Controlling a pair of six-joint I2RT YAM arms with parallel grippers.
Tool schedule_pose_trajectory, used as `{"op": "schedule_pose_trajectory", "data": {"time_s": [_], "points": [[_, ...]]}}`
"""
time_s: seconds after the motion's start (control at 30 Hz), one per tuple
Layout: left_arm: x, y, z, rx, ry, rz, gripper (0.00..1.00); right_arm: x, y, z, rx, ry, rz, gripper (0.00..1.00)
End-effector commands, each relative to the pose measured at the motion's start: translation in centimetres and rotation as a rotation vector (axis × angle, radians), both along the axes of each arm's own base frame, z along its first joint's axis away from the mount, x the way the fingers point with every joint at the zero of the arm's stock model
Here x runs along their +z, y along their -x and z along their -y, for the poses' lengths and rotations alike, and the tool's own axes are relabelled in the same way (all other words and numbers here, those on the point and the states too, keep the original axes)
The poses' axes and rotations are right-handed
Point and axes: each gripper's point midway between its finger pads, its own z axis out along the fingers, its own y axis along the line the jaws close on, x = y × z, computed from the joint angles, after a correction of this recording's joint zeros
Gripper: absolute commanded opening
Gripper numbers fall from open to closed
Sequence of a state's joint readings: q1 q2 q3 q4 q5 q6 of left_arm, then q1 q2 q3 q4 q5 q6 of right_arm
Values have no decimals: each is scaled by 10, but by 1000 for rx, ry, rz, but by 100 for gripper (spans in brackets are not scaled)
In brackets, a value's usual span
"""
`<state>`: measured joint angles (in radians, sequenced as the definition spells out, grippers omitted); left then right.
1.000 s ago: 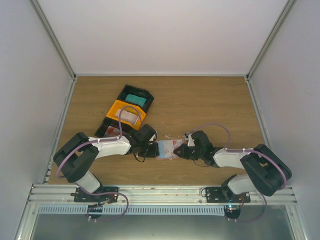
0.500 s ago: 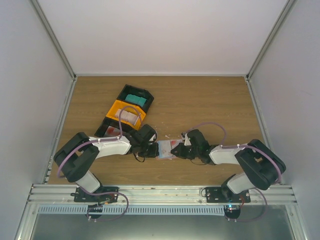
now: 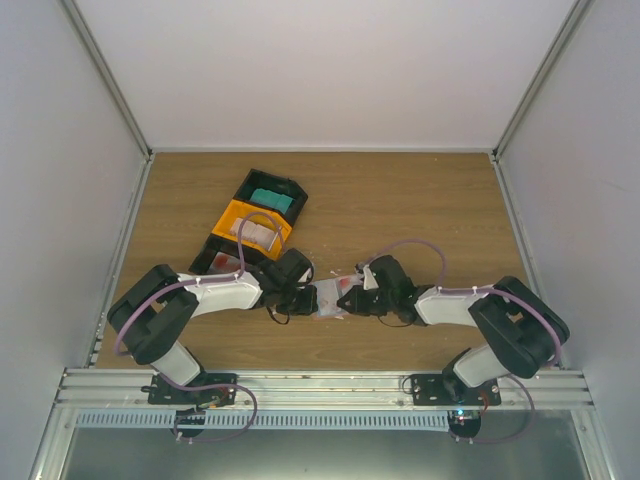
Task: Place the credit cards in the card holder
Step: Insert the credit card into the card holder.
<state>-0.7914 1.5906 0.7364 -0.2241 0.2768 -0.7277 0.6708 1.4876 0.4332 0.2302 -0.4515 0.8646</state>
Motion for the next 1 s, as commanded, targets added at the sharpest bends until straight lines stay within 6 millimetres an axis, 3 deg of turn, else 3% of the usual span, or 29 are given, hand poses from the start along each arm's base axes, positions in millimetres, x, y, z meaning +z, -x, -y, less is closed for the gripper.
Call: {"op": "schedule_pose_trajectory", "data": {"time_s": [0.0, 0.27, 0.37, 0.5, 0.73, 0.97], "points": [[-7, 5, 4, -33, 8, -11, 8, -10, 20, 0, 99, 45, -24, 5], [-3, 1, 5, -27, 2, 2, 8, -2, 14, 10, 84, 114, 17, 13], [3, -1, 5, -20, 6, 20, 9, 16, 7, 12, 57, 109, 67, 26], [12, -5, 8, -20, 24, 38, 12, 17, 2, 18, 45, 165, 82, 38], [35, -13, 13, -6, 81, 107, 17, 10, 0, 14, 96, 211, 97, 38], [39, -16, 14, 15, 99, 121, 20, -1, -1, 11, 128, 280, 97, 36]]}}
